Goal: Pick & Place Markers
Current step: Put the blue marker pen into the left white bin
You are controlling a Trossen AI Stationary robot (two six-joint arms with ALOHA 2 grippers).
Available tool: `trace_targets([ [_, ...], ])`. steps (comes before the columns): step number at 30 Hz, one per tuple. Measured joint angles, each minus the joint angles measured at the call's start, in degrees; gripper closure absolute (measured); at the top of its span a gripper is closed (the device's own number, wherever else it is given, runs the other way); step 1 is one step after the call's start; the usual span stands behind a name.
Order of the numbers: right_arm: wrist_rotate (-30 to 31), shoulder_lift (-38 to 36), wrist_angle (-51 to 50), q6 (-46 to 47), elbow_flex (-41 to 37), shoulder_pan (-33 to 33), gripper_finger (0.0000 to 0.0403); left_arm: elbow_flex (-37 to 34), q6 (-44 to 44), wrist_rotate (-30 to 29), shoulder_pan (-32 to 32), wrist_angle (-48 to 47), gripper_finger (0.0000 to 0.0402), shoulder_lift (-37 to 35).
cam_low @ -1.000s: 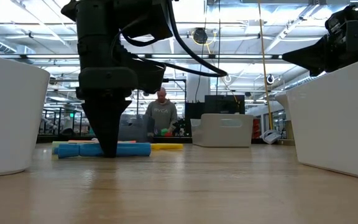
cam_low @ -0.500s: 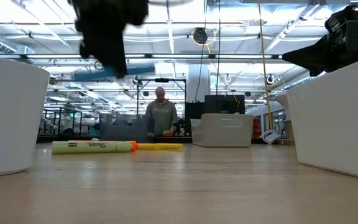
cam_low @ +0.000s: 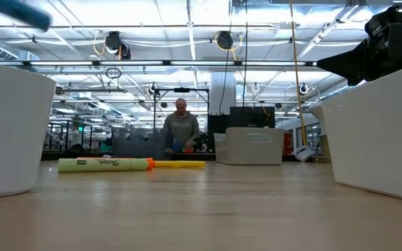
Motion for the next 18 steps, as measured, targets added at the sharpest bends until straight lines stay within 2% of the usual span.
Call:
trace_targets([
  [3,0.0,0.0,0.0,0.0,0.0,0.0,0.0403,0.0,-10.0,1.1,-3.0,0.0,0.0338,3.7],
  [6,0.0,0.0,0.0,0.0,0.0,0.0,0.0403,0.0,-14.6,4.9,-4.6,0.1,0.0326,6.4],
  [9,0.0,0.0,0.0,0.0,0.0,0.0,0.0403,0.0,-15.3,8.2,-5.5,0.2,0.0280,8.5],
  [13,0.0,0.0,0.0,0.0,0.0,0.0,0.0403,0.0,-15.4,8.7,-6.1,0.2,0.0216,9.7],
  [18,0.0,0.0,0.0,0.0,0.0,0.0,0.0403,0.0,-14.3,8.7,-6.2,0.4,0.0168,9.7],
])
